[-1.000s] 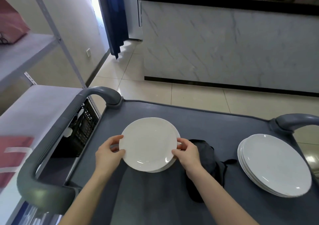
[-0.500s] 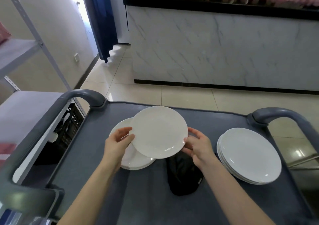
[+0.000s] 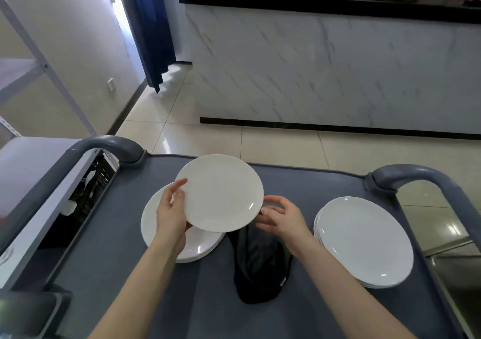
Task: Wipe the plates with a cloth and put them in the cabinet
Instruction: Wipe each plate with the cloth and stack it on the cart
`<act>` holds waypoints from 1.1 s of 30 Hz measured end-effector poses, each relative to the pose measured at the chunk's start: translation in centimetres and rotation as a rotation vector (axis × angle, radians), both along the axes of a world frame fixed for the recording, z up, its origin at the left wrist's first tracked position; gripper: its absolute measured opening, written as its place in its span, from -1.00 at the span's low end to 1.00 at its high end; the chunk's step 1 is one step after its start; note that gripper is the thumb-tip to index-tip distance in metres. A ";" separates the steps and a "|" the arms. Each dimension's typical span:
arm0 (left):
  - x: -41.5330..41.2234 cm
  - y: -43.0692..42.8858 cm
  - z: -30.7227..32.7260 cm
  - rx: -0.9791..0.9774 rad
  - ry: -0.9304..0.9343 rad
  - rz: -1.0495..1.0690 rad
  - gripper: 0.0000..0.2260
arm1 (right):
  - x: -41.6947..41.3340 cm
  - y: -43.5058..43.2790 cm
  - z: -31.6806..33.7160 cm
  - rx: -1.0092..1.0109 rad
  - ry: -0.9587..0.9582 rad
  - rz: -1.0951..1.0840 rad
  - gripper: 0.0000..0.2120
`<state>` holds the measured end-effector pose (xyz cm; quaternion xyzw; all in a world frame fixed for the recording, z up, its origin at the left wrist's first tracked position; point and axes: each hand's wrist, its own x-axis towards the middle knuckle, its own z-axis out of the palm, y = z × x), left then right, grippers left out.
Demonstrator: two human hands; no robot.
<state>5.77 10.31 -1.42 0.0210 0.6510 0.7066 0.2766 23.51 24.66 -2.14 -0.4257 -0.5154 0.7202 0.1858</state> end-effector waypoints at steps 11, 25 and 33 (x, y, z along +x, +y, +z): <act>-2.9 -1.7 -1.4 -0.057 -0.034 0.116 -0.66 | -4.3 2.4 -6.1 0.992 -0.866 0.745 -0.30; -1.2 0.8 -1.0 -0.023 -0.051 0.019 -0.71 | 3.9 4.7 1.0 0.507 -0.237 0.186 -0.71; 1.6 2.6 1.7 0.080 -0.023 -0.096 -0.78 | 5.6 3.2 8.8 0.390 0.135 -0.240 -0.87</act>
